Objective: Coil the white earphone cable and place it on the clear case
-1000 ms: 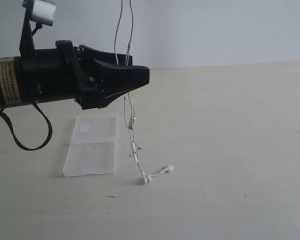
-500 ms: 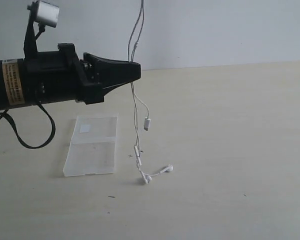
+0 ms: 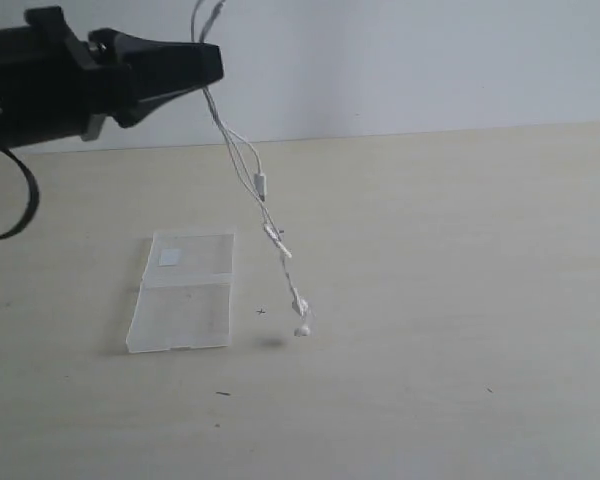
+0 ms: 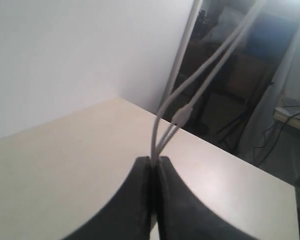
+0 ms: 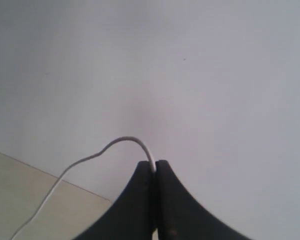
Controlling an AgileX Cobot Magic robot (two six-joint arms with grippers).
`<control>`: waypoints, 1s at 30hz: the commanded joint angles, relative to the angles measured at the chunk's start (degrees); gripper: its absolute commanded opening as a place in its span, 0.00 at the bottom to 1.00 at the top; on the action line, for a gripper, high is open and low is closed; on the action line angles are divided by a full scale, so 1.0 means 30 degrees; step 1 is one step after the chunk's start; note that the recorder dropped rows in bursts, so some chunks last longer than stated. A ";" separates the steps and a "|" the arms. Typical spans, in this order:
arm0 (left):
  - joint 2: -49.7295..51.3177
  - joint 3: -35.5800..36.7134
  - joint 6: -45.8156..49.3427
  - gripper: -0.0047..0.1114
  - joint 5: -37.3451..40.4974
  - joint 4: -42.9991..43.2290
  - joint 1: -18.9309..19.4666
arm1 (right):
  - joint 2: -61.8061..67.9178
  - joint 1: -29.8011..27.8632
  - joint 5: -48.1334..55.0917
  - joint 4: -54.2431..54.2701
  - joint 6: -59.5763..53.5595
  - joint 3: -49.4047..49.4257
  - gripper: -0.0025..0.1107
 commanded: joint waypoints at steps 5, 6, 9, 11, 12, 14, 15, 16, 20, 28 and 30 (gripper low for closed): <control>-0.4859 -0.0024 -0.3434 0.04 0.2449 0.3532 0.0536 | -0.3412 -0.0174 -0.0440 0.0690 0.1400 0.7323 0.02; -0.5591 -0.0024 -0.4014 0.04 0.3133 0.4006 0.0536 | -0.3746 -0.0174 -0.0440 0.1101 0.1534 0.8528 0.02; -0.7164 -0.0024 -0.5405 0.04 0.4560 0.5520 0.0536 | -0.4295 -0.0174 -0.0440 0.3001 0.1534 1.1948 0.02; -0.8151 -0.0024 -0.6582 0.04 0.5358 0.6653 0.0536 | -0.4301 -0.0174 -0.0440 0.3872 0.1534 1.4360 0.02; -0.8615 -0.0024 -0.7283 0.04 0.5780 0.7338 0.0536 | -0.4141 -0.0174 -0.0440 0.3998 0.1499 1.5319 0.02; -0.9360 -0.0024 -0.8467 0.04 0.6515 0.8568 0.0536 | -0.3686 -0.0174 -0.0440 0.4134 0.1499 1.7627 0.02; -0.9720 -0.0024 -0.9135 0.04 0.6773 0.9212 0.0536 | -0.3489 -0.0174 -0.0440 0.4225 0.1499 1.8781 0.02; -0.9987 -0.0024 -0.9587 0.04 0.6846 0.9638 0.0536 | -0.3233 -0.0174 -0.1253 0.4323 0.1499 1.9659 0.02; -1.0682 -0.0024 -1.1373 0.04 0.6972 1.1174 0.0536 | -0.1512 -0.0174 -0.6935 0.8456 -0.1499 2.2822 0.02; -1.0779 -0.0024 -1.1914 0.04 0.7073 1.1174 0.0536 | 0.1943 -0.0125 -0.9568 1.7888 -0.8173 2.3483 0.22; -1.0779 -0.0024 -1.1914 0.04 0.7378 1.1174 0.0536 | 0.2017 -0.0125 -0.9508 1.7968 -0.8205 2.3483 0.36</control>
